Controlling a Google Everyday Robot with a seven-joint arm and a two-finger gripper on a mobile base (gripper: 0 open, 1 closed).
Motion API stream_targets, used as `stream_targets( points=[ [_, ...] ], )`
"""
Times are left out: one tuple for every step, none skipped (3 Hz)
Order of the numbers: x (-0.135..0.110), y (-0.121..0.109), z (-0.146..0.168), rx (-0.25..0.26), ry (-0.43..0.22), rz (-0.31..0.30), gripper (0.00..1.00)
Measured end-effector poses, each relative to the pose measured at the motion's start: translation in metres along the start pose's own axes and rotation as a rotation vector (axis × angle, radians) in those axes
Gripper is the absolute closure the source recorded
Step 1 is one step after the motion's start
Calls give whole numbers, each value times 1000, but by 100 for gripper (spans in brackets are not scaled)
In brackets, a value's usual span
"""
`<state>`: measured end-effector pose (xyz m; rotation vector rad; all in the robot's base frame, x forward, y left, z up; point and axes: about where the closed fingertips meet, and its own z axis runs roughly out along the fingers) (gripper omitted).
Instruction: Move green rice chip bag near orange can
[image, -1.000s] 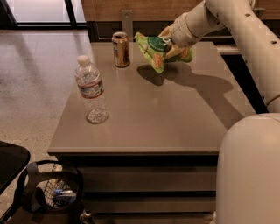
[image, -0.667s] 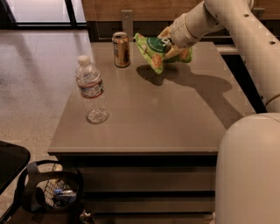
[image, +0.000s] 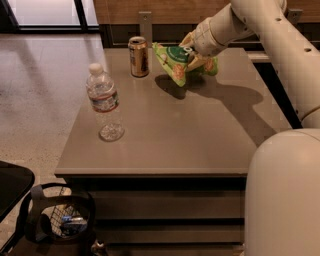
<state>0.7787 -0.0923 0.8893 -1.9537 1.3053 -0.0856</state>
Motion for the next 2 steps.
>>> stream_targets(
  points=[
    [-1, 1, 4, -6, -4, 0, 0],
    [-1, 1, 4, -6, -4, 0, 0]
  ],
)
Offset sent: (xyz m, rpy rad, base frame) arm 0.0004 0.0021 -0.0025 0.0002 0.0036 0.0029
